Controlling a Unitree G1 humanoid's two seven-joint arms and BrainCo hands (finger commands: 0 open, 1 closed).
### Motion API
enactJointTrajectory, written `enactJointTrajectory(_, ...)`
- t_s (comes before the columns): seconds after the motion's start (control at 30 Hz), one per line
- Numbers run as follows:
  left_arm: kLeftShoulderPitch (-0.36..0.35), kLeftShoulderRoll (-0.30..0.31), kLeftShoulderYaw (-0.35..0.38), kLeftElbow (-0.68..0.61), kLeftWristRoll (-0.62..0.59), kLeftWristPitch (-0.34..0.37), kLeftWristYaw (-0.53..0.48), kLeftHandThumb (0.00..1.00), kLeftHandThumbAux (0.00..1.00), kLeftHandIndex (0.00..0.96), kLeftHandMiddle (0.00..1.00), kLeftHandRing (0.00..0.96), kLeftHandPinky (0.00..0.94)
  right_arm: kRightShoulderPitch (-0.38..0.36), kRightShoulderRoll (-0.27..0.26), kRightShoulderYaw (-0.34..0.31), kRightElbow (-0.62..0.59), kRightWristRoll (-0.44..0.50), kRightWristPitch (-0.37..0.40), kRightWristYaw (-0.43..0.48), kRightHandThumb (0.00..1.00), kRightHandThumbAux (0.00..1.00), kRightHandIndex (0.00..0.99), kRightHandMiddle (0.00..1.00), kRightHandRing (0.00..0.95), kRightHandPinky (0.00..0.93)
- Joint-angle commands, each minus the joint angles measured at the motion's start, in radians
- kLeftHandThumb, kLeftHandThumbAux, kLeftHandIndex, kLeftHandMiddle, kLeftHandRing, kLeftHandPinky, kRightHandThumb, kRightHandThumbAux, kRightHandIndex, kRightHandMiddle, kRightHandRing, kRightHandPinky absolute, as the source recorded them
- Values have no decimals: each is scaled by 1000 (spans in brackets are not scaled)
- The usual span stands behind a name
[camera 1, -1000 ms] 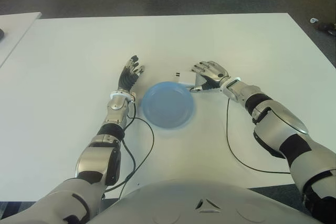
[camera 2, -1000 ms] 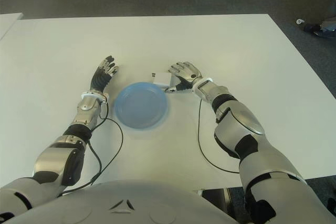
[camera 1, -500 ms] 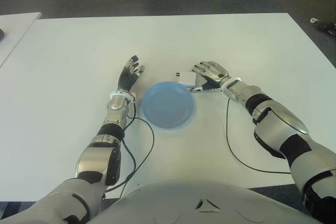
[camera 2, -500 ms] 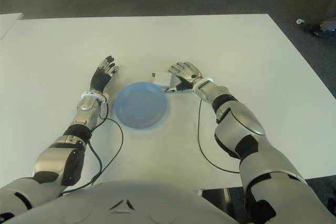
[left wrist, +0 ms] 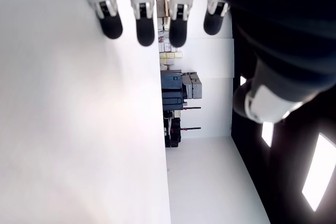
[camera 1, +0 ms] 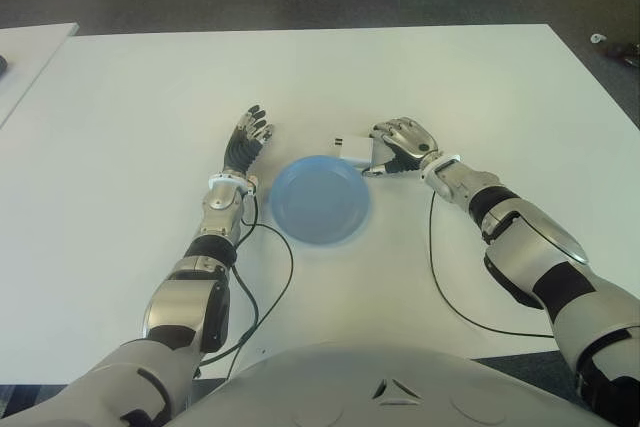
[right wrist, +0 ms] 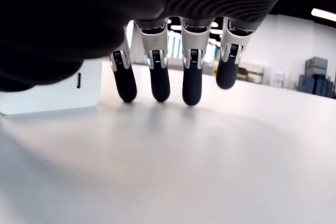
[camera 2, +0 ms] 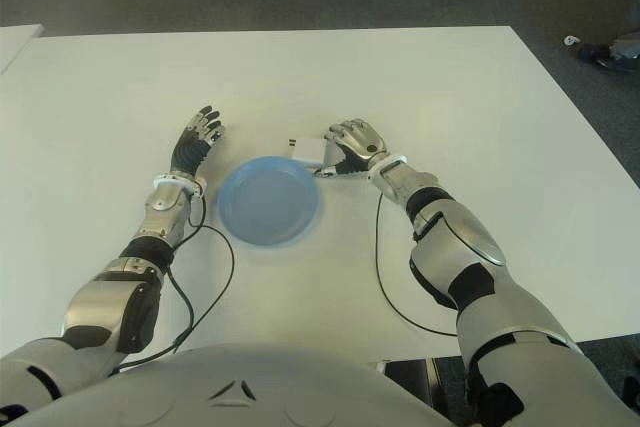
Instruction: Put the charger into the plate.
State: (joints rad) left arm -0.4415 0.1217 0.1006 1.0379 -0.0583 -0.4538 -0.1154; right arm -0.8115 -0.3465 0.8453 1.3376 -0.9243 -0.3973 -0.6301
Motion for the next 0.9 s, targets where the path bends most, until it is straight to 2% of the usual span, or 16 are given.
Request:
enactJointTrajectory(0.03,35,-20,-23,45,25,48,-20,0,582,54,145,140,154,56,-2,-7,20,-4,-19,-36,618,458,399,580,570,573)
enactJointTrajectory(0.1,35,-20,-24,47,26,47,-19,0,582,59,158,154,170,60,2,-13,21,0,-25,-56,674,601,416,614,601,602)
enactJointTrajectory(0.23,34,-19,-25,50,26,45,-21,0,580,63,170,166,179,66,9,-23,19,4,-34,-79,705,673,426,644,630,621)
enactJointTrajectory(0.3,34,-18,-25,52,26,40,-25,0,577,65,177,173,185,71,17,-35,13,13,-47,-96,713,686,430,663,652,652)
enactJointTrajectory(0.37,35,-17,-25,54,25,33,-32,0,571,69,192,187,196,75,22,-54,11,29,-58,-105,725,695,435,712,713,736)
enactJointTrajectory(0.5,36,-15,-25,59,24,17,-42,0,562,83,217,208,211,81,34,-80,10,49,-63,-111,736,703,439,784,792,823)
enactJointTrajectory(0.7,36,-17,-23,67,28,1,-40,0,559,113,254,241,239,85,41,-98,8,59,-72,-107,743,708,440,858,858,878)
enactJointTrajectory(0.9,37,-18,-21,69,27,-6,-37,0,555,146,290,274,272,85,44,-100,7,54,-75,-95,745,710,440,886,880,889)
